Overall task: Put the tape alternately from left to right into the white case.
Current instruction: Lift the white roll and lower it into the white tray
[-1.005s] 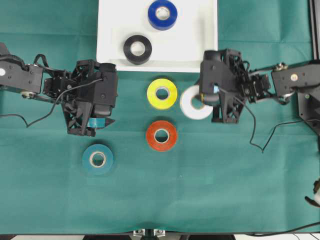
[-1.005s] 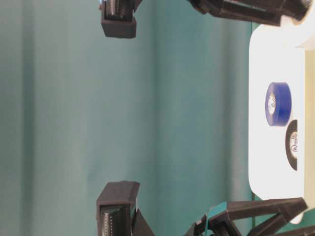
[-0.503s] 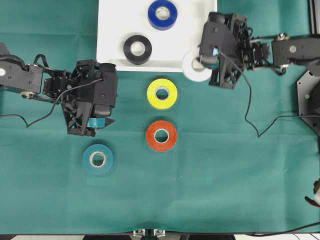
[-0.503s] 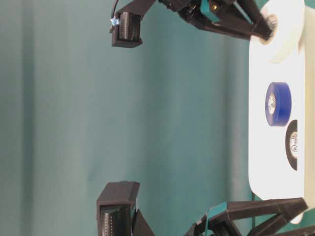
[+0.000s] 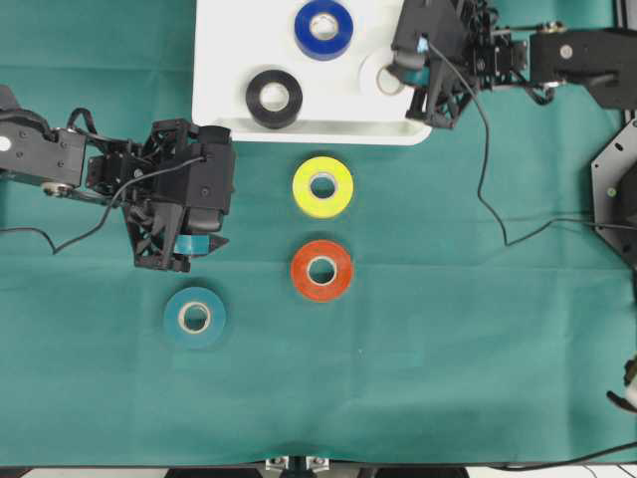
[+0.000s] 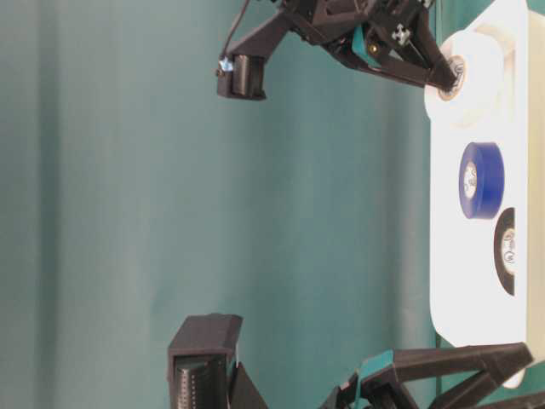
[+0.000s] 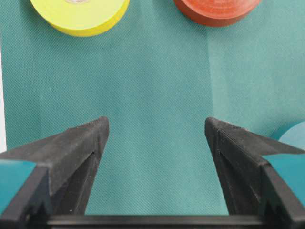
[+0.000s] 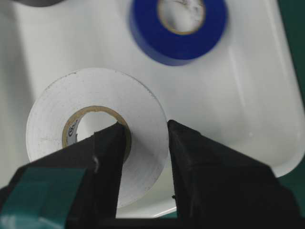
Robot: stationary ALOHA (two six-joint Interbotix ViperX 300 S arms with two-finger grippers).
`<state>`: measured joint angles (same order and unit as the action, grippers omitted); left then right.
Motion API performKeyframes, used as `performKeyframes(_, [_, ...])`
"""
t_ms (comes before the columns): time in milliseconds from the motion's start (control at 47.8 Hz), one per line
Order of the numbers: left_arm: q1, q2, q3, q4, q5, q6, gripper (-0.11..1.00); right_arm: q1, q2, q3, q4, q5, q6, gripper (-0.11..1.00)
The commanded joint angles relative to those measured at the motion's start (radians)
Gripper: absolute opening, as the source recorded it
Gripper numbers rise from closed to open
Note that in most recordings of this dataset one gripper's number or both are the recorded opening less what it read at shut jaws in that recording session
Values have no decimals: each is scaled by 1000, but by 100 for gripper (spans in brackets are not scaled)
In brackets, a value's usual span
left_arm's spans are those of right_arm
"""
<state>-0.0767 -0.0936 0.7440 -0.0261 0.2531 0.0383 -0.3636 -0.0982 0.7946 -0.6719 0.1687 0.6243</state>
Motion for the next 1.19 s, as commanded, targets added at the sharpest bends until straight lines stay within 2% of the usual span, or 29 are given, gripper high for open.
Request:
performKeyframes(0, [-3,-11,8,-2,-8,0,34,-5,2,-31,-3,-14,-2,27])
performKeyframes(775, [-3,-9,5,-2,-8,0,34,-6,14,-31,-2,-14,5,28])
performKeyframes(817, [-3,-9,5,-2,-8,0,34,-6,14,-31,-3,-12,5,34])
performKeyframes(984, [-3,-11,3,-2,-8,0,34,-6,14,-26,-3,-12,5,83])
performKeyframes(1026, [-3,-11,3,-2,-8,0,34,-6,14,-25,-3,-11,6,86])
performKeyframes(1173, [-3,-11,2,-2,-8,0,34,-6,14,-23,-2,-11,6,81])
